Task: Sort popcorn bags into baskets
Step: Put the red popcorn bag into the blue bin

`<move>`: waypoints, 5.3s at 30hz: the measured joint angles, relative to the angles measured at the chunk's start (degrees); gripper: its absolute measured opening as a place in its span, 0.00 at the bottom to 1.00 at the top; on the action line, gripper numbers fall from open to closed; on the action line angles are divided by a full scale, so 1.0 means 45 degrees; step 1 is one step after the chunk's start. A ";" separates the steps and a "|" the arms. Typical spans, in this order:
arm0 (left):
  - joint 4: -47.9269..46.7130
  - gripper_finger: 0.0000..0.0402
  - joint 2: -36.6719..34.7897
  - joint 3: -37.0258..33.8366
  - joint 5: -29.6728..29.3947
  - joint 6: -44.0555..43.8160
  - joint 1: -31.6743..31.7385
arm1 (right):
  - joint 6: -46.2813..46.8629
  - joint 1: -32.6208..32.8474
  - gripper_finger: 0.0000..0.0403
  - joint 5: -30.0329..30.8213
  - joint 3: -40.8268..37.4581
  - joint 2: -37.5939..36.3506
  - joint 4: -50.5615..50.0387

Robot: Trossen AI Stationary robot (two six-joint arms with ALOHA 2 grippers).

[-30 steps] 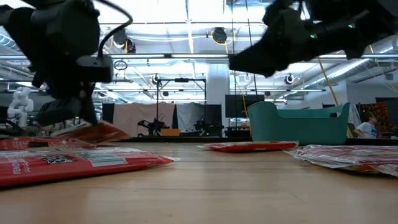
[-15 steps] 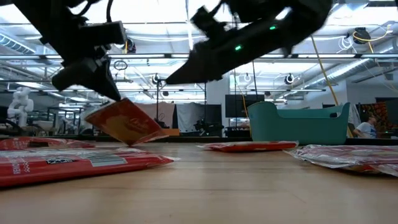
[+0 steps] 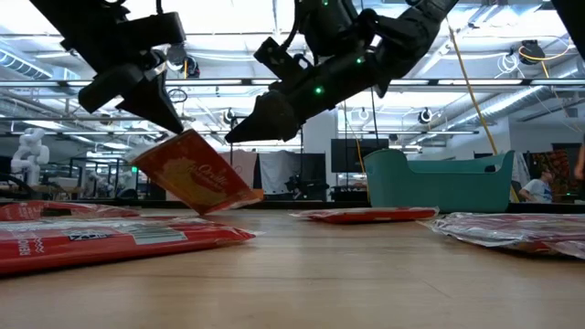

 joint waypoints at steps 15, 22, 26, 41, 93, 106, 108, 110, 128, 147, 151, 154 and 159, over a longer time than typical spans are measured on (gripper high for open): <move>0.1125 0.00 0.0001 0.0000 0.0018 0.1294 0.0129 | -0.1207 -0.0478 0.50 0.0234 0.0005 0.1581 0.2112; 0.1603 0.00 0.0001 0.0000 -0.0170 0.2271 0.0129 | -0.1017 -0.0505 0.20 -0.0152 0.0000 0.1598 0.1973; 0.2312 0.00 0.0001 0.0000 -0.0557 0.3008 0.0129 | -0.1019 -0.0457 0.03 -0.0410 0.0000 0.1503 0.1789; 0.4727 0.41 -0.1062 -0.0019 -0.1369 0.2557 0.0271 | 0.1073 -0.0495 0.02 -0.0496 -0.0005 -0.2171 -0.4267; 0.9995 0.04 -0.1203 -0.1299 0.7207 0.5178 0.4175 | 0.3518 -0.0301 0.30 -0.0338 -0.1010 -0.5790 -0.9721; 1.9884 0.05 -0.2364 -0.7027 0.7969 0.4888 0.4432 | 0.3804 -0.0208 0.32 -0.0434 -0.7066 -0.7315 0.0045; 2.0668 0.05 -0.2324 -0.7275 0.8211 0.4904 0.4646 | 0.3788 -0.0213 0.32 -0.0434 -0.7557 -0.7262 0.1652; 2.0892 0.06 -0.2237 -0.7270 0.8636 0.4914 0.4817 | 0.3643 -0.0218 0.32 -0.0446 -0.7790 -0.7247 0.2626; 2.3664 0.05 0.0931 -0.5409 1.0464 0.5352 0.5224 | 0.2615 -0.0305 0.38 -0.2184 -0.7693 -0.6752 0.5927; 2.2215 0.28 0.1799 -0.4711 0.8123 0.5622 0.5196 | 0.2795 -0.1506 0.08 -0.1774 -0.7488 -1.1157 -0.1842; 2.2186 0.37 0.1794 -0.4711 0.7883 0.5503 0.5379 | 0.2797 -0.2806 0.04 -0.1750 -0.6410 -1.2739 -0.5634; 2.2132 0.41 0.1794 -0.4713 0.7845 0.5260 0.5464 | 0.2710 -0.3889 0.02 -0.2083 -0.5797 -1.3310 -0.7369; 2.1387 0.43 0.1789 -0.4716 0.7854 0.4660 0.5486 | 0.2586 -0.5311 0.02 -0.2783 -0.5518 -1.3540 -0.7414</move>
